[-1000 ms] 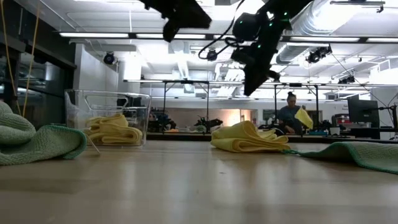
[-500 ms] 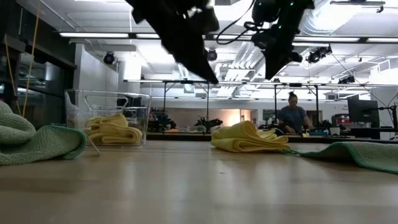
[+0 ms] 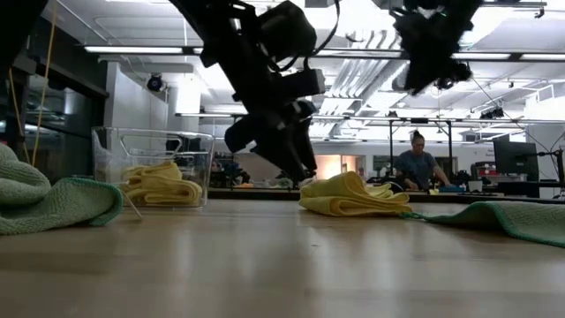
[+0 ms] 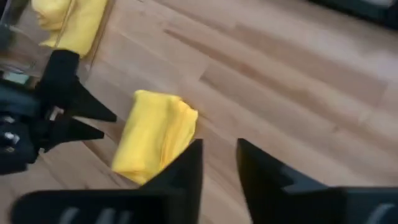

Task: Fold microfiber towels
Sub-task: Put the folded yellow towel into the transparent bin

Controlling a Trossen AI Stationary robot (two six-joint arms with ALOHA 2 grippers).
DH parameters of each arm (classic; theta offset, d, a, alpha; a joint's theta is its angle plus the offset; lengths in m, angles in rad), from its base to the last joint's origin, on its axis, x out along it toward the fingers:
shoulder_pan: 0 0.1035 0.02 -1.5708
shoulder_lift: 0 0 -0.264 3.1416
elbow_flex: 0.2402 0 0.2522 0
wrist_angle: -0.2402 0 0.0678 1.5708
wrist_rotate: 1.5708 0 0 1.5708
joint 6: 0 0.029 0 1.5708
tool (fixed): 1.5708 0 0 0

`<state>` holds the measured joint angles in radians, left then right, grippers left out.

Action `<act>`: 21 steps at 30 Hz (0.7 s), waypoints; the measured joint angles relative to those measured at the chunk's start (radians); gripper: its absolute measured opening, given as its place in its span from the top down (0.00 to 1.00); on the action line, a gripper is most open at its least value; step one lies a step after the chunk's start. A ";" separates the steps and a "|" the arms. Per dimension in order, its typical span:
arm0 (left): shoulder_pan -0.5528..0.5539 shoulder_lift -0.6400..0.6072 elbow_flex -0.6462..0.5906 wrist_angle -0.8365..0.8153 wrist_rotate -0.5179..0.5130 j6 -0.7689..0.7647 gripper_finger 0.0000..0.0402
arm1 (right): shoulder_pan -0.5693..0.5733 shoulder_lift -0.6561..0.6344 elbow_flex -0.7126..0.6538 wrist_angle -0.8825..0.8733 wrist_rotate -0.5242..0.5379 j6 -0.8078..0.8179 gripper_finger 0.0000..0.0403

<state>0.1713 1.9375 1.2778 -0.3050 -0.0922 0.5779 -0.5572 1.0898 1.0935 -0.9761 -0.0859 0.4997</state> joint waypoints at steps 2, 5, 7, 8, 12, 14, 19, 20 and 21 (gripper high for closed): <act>0.008 -0.005 0.000 0.020 -0.002 0.002 0.43 | 0.011 -0.087 -0.118 0.070 -0.005 0.060 0.69; 0.013 -0.006 0.000 0.033 0.003 0.027 0.42 | 0.036 -0.196 -0.265 0.192 -0.022 0.131 0.56; 0.013 0.008 0.000 0.034 -0.003 0.082 0.42 | 0.052 -0.255 -0.333 0.249 -0.039 0.156 0.49; 0.012 0.018 0.000 0.035 -0.003 0.107 0.42 | 0.060 -0.281 -0.361 0.268 -0.041 0.168 0.46; -0.004 0.044 0.000 0.060 -0.008 0.166 0.42 | 0.078 -0.348 -0.425 0.278 -0.042 0.177 0.40; -0.011 0.068 0.000 0.093 -0.037 0.189 0.42 | 0.082 -0.363 -0.435 0.277 -0.042 0.174 0.39; -0.022 0.113 0.001 0.156 -0.074 0.187 0.42 | 0.082 -0.371 -0.437 0.286 -0.046 0.162 0.39; -0.022 0.125 0.001 0.156 -0.075 0.187 0.42 | 0.082 -0.371 -0.437 0.286 -0.047 0.160 0.39; -0.022 0.136 0.001 0.157 -0.077 0.186 0.42 | 0.082 -0.371 -0.437 0.286 -0.047 0.155 0.39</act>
<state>0.1490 2.0732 1.2792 -0.1477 -0.1695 0.7637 -0.4751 0.7187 0.6567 -0.6903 -0.1333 0.6550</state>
